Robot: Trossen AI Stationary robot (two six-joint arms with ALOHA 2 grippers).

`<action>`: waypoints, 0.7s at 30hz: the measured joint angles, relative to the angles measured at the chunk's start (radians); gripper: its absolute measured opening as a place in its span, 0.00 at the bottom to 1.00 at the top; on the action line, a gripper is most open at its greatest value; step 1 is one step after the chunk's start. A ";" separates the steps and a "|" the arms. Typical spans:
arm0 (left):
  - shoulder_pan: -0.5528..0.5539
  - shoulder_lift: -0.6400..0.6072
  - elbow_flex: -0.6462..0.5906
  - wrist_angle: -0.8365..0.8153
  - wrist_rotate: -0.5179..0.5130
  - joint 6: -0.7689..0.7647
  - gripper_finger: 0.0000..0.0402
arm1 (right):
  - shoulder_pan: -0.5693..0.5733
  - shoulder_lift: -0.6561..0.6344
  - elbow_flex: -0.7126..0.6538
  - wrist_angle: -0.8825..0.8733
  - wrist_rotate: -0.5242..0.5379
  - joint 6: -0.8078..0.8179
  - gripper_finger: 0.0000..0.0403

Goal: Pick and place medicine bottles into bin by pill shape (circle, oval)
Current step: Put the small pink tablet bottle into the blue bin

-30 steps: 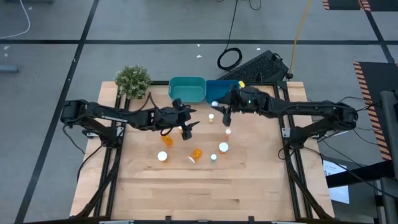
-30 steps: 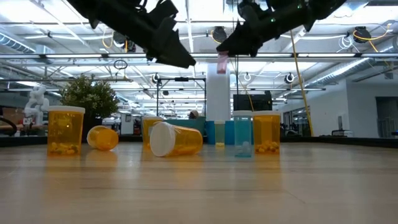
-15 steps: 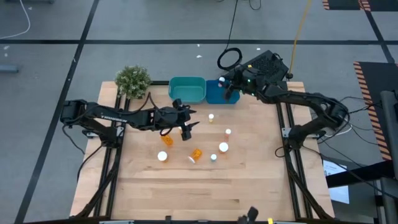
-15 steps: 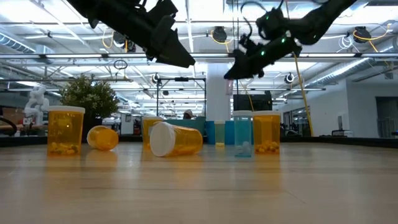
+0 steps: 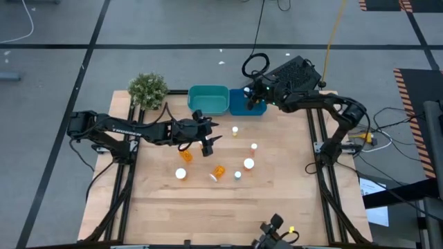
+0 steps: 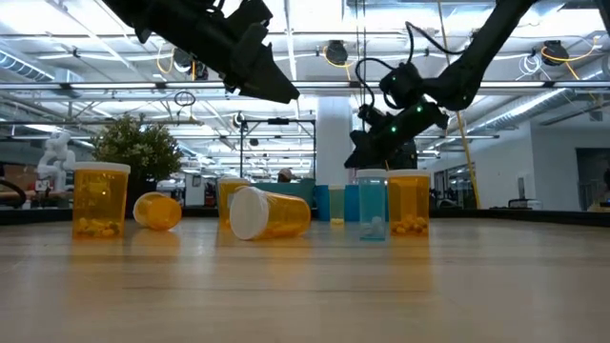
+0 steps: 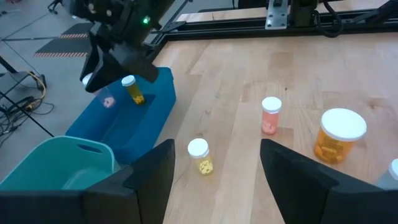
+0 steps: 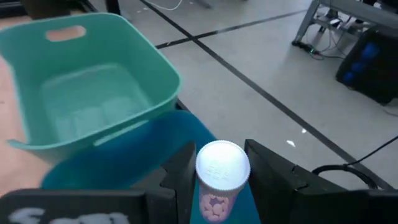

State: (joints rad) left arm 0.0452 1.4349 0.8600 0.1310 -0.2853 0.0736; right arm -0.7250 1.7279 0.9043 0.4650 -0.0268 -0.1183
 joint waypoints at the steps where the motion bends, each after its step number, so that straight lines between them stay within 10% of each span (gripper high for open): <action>1: 0.000 0.000 0.000 0.000 0.000 0.000 0.60 | -0.004 0.008 0.000 0.004 0.000 0.000 0.30; 21: 0.000 0.000 0.000 0.000 0.019 0.004 0.60 | -0.022 0.086 0.000 0.035 0.002 0.001 0.30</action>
State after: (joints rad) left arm 0.0452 1.4349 0.8597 0.1310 -0.2660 0.0772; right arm -0.7467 1.8141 0.9039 0.4995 -0.0246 -0.1177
